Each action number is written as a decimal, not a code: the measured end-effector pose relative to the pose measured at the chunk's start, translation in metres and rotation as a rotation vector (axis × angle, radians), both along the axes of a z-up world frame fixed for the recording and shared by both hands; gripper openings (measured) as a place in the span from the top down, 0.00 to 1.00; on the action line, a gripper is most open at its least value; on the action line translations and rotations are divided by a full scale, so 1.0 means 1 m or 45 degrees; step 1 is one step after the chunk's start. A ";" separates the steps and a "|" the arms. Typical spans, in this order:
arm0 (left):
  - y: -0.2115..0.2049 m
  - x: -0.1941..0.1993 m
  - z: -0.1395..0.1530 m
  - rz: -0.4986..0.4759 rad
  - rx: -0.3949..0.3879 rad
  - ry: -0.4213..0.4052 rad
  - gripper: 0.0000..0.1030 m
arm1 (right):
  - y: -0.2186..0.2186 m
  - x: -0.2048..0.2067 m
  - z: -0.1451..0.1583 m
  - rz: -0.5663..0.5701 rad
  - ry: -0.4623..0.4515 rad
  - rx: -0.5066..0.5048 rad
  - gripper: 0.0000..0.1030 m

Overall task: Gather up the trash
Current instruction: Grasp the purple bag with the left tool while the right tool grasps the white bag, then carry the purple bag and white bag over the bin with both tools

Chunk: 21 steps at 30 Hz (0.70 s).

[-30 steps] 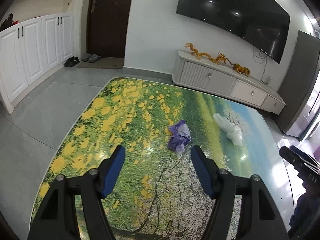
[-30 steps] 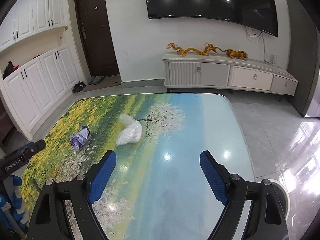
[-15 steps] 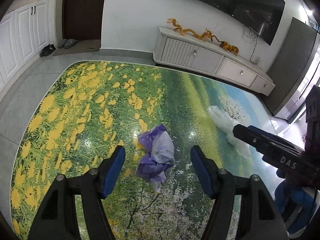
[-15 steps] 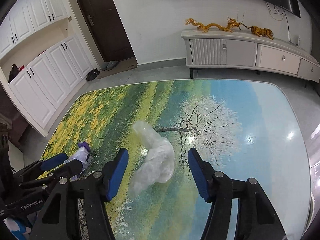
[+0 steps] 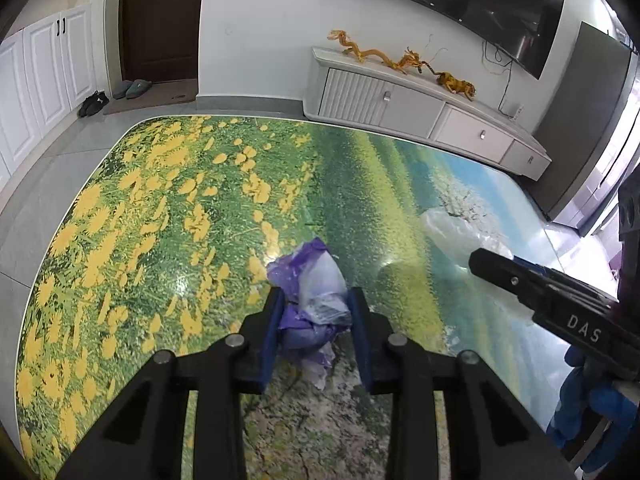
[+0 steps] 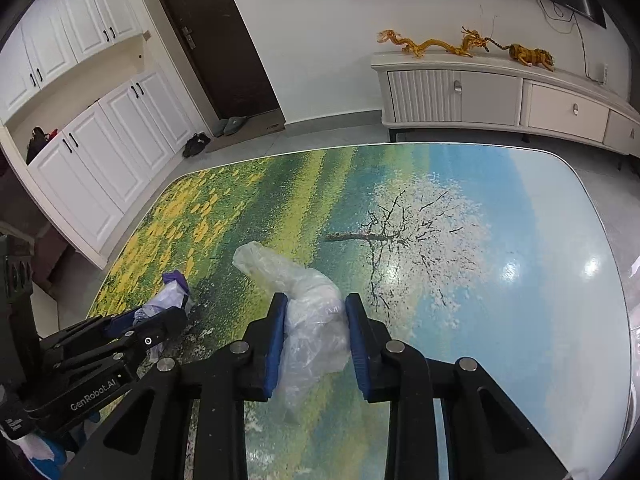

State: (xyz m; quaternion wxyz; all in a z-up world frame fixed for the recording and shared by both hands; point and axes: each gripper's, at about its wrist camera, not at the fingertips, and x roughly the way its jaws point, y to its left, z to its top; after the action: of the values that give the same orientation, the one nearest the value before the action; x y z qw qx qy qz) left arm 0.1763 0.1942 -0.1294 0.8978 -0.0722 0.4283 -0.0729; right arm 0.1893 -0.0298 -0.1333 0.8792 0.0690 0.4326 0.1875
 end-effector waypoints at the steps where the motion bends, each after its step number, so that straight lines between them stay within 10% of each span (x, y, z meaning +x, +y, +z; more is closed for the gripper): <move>1: -0.001 -0.004 0.003 -0.002 -0.006 -0.012 0.71 | -0.003 -0.005 0.003 -0.002 -0.006 0.004 0.73; 21: -0.085 -0.106 0.077 -0.082 -0.034 -0.232 0.71 | -0.093 -0.156 0.074 -0.187 -0.320 -0.128 0.74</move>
State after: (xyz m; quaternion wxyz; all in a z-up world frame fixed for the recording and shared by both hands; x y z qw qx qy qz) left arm 0.0707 0.1094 -0.0521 0.9292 -0.0633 0.3460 -0.1136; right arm 0.0334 -0.1228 -0.0589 0.9401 0.0324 0.3217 0.1080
